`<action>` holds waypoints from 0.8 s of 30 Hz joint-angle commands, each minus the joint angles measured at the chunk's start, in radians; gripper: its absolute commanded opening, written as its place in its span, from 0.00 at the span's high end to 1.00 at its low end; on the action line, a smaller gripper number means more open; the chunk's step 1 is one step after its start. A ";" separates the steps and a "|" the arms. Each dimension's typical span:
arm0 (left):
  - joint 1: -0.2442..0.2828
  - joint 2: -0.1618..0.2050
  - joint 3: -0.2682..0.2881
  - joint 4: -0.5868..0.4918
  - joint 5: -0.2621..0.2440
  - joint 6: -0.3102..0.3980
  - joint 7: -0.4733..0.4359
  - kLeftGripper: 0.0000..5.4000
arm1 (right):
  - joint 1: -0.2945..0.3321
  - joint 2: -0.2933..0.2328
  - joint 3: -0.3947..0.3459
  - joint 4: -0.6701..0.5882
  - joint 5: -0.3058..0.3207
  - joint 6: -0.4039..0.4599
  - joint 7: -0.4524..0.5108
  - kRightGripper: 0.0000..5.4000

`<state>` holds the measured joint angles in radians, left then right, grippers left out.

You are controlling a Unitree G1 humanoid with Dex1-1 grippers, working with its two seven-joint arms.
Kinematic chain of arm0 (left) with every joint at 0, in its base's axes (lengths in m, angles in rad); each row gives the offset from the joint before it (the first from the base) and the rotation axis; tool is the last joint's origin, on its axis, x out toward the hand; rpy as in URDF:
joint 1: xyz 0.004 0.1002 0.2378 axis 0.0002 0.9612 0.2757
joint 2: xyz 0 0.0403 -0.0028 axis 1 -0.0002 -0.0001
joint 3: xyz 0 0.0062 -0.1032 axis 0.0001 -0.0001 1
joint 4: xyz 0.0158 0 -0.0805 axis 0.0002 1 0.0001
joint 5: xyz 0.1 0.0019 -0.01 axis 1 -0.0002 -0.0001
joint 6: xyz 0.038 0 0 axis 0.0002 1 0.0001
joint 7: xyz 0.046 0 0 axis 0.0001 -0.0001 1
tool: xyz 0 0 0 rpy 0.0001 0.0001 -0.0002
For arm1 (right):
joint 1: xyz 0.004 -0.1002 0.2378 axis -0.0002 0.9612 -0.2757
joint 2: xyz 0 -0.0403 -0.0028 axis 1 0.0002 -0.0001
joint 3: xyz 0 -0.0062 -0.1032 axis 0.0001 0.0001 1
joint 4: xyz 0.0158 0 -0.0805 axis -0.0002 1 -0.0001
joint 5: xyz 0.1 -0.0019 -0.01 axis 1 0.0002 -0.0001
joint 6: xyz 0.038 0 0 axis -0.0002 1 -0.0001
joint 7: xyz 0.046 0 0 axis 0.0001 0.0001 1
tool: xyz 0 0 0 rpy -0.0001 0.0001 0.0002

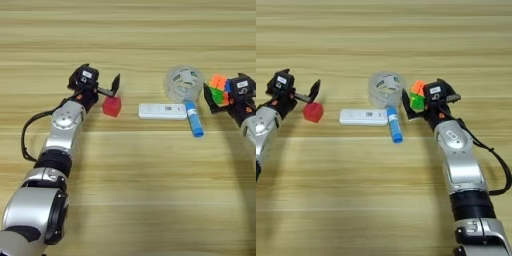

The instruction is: Move the objects on the table

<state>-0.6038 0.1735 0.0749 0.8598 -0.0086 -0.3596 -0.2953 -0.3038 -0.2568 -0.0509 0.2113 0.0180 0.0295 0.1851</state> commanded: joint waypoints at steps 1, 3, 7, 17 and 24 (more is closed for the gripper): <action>0.016 -0.020 0.005 -0.014 -0.021 -0.021 0.005 0.00 | -0.021 0.006 -0.002 0.016 -0.001 -0.012 -0.002 0.00; 0.022 -0.030 0.012 -0.026 -0.030 -0.035 0.012 0.00 | -0.024 0.007 -0.004 0.021 0.001 -0.015 -0.004 0.00; 0.041 -0.029 0.002 -0.043 -0.032 -0.030 0.001 0.00 | -0.027 0.007 -0.007 0.030 0.003 -0.020 -0.006 0.00; 0.159 -0.009 -0.045 -0.151 -0.021 0.036 -0.051 0.00 | -0.029 0.006 -0.010 0.031 0.005 -0.021 -0.006 0.00; 0.203 -0.007 -0.065 -0.182 -0.023 0.071 -0.062 0.00 | -0.032 0.007 -0.011 0.037 0.005 -0.023 -0.007 0.00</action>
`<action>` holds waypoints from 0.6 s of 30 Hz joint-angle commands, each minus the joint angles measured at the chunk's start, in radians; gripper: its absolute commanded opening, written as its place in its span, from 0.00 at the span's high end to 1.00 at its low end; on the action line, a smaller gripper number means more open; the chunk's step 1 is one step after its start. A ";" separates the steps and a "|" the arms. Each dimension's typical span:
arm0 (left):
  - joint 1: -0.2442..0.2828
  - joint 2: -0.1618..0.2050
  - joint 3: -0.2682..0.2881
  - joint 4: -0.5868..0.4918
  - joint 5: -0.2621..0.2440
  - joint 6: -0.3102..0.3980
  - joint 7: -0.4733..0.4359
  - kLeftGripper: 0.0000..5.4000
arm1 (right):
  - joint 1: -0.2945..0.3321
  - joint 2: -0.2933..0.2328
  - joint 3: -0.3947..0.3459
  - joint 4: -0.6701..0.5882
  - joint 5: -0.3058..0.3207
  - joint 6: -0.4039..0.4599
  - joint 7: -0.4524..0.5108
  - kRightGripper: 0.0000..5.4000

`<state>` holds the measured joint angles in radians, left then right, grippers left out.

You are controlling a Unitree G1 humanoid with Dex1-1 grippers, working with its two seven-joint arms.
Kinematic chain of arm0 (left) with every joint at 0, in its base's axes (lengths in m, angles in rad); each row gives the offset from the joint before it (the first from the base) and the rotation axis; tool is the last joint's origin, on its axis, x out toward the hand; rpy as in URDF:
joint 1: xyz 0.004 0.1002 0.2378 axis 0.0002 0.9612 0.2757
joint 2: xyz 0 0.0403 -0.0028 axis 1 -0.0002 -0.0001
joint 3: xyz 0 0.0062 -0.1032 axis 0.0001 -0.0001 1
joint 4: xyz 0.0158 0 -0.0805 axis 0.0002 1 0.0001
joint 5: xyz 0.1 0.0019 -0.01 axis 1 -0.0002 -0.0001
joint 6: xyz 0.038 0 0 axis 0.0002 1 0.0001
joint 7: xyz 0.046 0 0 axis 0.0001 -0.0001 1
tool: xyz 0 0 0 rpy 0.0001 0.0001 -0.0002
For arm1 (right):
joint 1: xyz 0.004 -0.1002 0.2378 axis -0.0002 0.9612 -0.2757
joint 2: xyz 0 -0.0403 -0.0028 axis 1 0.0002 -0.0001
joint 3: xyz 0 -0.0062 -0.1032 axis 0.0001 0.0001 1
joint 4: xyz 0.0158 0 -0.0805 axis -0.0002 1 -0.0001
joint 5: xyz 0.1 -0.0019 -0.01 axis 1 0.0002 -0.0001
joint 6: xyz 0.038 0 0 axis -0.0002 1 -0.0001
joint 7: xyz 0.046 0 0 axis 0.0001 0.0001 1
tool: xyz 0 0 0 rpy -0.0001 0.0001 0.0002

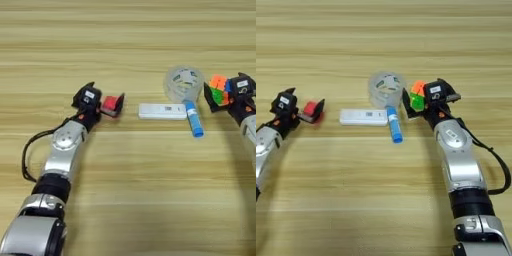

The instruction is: Move the objects on the table

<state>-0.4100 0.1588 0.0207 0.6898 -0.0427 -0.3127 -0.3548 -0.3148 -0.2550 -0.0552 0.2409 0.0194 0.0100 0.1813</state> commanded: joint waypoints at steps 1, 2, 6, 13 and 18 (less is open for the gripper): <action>0.011 0.008 -0.013 -0.010 0.012 0.027 -0.004 0.00 | -0.021 0.005 -0.007 0.007 0.004 -0.004 -0.003 0.00; 0.012 0.008 -0.015 -0.008 0.012 0.029 -0.004 0.00 | -0.021 0.005 -0.007 0.007 0.003 -0.004 -0.004 0.00; 0.013 0.003 -0.022 -0.001 0.009 0.043 -0.011 0.00 | -0.021 0.005 -0.008 0.006 0.003 -0.004 -0.005 0.00; 0.004 -0.004 -0.044 0.043 0.018 0.057 -0.016 0.00 | -0.023 0.006 -0.007 0.012 0.003 -0.004 -0.004 0.00; -0.005 -0.009 -0.048 0.072 0.017 0.053 -0.018 0.00 | -0.024 0.005 -0.007 0.016 0.004 -0.006 -0.004 0.00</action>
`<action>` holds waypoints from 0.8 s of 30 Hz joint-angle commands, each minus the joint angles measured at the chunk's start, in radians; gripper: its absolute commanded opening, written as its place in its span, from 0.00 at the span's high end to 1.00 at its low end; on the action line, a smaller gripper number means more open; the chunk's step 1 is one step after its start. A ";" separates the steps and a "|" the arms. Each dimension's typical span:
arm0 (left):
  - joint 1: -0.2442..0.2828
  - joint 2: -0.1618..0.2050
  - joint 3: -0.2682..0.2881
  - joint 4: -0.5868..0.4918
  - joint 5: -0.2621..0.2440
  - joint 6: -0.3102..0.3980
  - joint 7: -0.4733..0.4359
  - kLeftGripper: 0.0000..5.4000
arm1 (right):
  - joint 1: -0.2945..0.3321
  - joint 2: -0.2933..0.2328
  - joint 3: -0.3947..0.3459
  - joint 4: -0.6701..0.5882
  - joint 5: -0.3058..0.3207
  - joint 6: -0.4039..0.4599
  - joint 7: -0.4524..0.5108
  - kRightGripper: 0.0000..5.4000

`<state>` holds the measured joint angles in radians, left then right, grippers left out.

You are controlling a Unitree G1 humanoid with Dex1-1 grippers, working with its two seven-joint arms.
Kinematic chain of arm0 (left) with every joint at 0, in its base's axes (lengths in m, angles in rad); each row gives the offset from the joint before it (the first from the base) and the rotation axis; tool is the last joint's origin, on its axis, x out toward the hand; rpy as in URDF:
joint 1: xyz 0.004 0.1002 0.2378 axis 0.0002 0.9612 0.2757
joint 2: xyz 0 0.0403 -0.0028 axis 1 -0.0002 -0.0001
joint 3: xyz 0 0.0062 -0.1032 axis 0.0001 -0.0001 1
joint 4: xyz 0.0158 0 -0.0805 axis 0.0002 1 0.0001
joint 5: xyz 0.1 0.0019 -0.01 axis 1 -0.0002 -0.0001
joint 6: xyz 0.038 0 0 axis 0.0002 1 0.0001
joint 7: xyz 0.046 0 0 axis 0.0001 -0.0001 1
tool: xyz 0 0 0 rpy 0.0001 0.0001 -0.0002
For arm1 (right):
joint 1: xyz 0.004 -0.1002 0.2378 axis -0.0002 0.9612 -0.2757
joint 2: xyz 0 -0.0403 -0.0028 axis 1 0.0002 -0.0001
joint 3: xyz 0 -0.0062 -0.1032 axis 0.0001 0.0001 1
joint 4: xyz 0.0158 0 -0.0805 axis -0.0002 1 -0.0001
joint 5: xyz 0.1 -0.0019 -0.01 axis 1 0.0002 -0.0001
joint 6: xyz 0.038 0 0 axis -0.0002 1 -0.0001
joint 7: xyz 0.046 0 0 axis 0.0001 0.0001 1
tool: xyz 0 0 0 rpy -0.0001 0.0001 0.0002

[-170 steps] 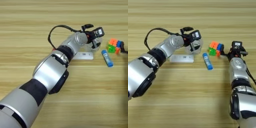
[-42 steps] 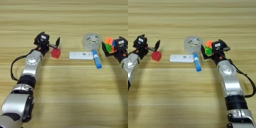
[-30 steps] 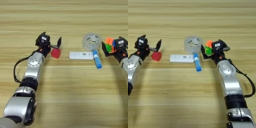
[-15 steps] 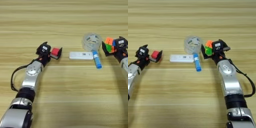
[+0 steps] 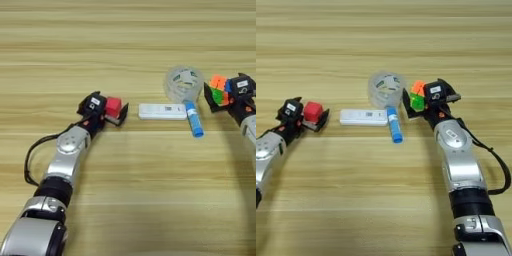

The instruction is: Move the objects on the table

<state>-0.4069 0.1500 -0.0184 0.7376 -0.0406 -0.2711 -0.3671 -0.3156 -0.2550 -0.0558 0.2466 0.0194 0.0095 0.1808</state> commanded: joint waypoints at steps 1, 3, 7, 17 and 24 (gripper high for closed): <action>-0.009 0.000 -0.010 0.028 0.014 0.011 -0.007 0.00 | -0.023 0.005 -0.007 0.010 0.004 -0.006 -0.003 0.00; -0.012 -0.001 -0.011 0.034 0.013 0.010 -0.008 0.00 | -0.024 0.005 -0.007 0.011 0.003 -0.007 -0.003 0.00; -0.013 -0.002 -0.011 0.040 0.013 0.011 -0.006 0.00 | -0.024 0.005 -0.006 0.011 0.004 -0.007 -0.003 0.00; -0.014 -0.003 -0.009 0.042 0.011 0.005 -0.006 0.00 | -0.024 0.007 -0.005 0.009 0.002 -0.006 -0.004 0.00; -0.024 -0.006 0.001 0.055 0.001 0.004 -0.005 0.07 | -0.028 0.007 -0.005 0.017 0.002 -0.009 -0.004 0.00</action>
